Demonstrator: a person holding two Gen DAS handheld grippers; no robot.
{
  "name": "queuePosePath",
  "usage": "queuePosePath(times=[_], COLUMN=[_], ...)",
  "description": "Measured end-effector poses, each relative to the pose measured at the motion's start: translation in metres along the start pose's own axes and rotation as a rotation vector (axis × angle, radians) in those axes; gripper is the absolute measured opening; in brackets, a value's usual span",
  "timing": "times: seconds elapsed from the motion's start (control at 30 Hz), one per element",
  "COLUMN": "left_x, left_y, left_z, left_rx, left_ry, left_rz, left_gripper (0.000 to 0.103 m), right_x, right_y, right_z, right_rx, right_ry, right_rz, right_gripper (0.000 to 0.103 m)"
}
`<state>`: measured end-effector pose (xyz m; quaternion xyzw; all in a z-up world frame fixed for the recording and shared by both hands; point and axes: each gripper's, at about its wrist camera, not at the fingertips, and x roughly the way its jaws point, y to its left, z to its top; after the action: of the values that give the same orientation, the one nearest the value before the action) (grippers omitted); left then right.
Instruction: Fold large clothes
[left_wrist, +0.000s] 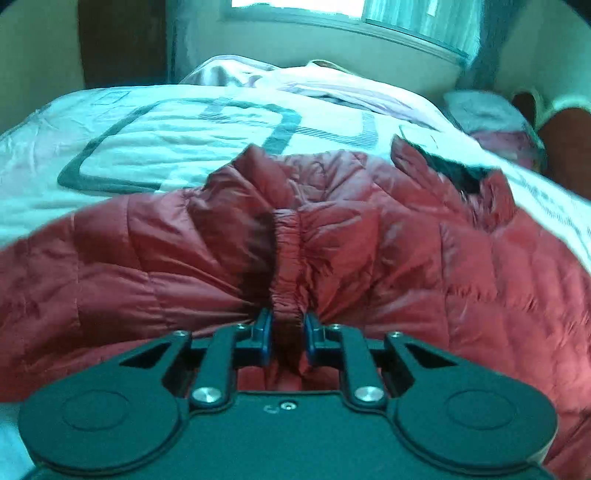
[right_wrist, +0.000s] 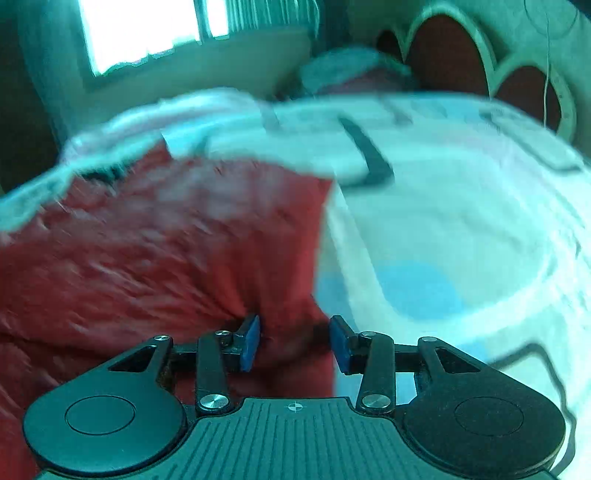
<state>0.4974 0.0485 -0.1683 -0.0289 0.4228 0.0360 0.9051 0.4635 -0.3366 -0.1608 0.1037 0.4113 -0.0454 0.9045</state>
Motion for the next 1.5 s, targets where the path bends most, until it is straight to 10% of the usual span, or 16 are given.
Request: queuePosePath(times=[0.17, 0.23, 0.3, 0.77, 1.5], left_x=[-0.016, -0.035, -0.049, 0.02, -0.014], left_y=[-0.006, -0.004, -0.008, -0.023, -0.01], left_z=[0.006, 0.007, 0.009, 0.016, 0.013], left_rx=[0.017, 0.007, 0.022, 0.054, 0.045], left_ry=[-0.032, -0.104, -0.168, 0.046, 0.062], left_rz=[0.047, 0.071, 0.061, 0.035, 0.085], left_gripper=[0.036, 0.064, 0.069, 0.071, 0.071], right_x=[-0.022, -0.027, -0.023, 0.07, 0.015], right_y=[0.002, 0.007, 0.015, 0.036, 0.124], right_z=[0.015, 0.026, 0.037, 0.068, 0.026], right_rx=[-0.027, -0.04, -0.075, -0.161, -0.345], right_ry=[-0.057, -0.104, -0.126, -0.054, -0.058], right_rz=[0.0, 0.021, 0.025, -0.012, 0.126], right_gripper=[0.041, 0.041, 0.041, 0.041, 0.043])
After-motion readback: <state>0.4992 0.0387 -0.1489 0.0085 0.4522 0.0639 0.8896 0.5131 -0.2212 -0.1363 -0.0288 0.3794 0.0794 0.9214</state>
